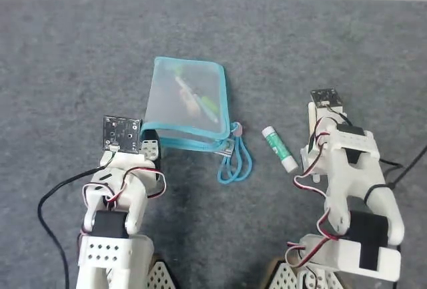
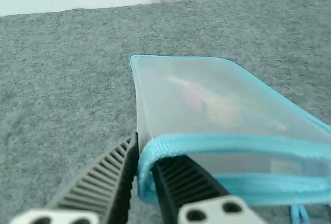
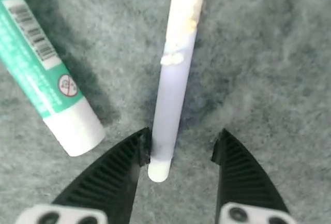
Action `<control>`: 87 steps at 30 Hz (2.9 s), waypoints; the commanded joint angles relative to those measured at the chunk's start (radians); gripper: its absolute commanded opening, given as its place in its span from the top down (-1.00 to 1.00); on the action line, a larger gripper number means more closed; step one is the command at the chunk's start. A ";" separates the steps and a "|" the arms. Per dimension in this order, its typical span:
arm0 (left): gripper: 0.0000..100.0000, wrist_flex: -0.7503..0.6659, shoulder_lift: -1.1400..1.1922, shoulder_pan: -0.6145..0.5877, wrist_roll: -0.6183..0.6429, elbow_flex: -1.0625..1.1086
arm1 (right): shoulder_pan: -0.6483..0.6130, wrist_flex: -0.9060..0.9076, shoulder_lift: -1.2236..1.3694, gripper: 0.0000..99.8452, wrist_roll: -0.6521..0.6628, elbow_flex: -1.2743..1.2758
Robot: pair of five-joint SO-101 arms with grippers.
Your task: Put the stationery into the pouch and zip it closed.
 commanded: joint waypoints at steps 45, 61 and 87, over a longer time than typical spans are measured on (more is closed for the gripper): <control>0.98 -0.025 -0.018 0.003 -0.037 0.007 | -0.742 0.671 -0.636 0.99 0.186 -0.138; 0.98 -0.026 -0.018 0.003 -0.038 0.007 | -0.745 0.874 -0.711 0.99 0.114 -0.537; 0.98 -0.069 -0.012 0.189 -0.032 0.013 | -0.878 0.636 -1.018 0.99 0.094 -0.342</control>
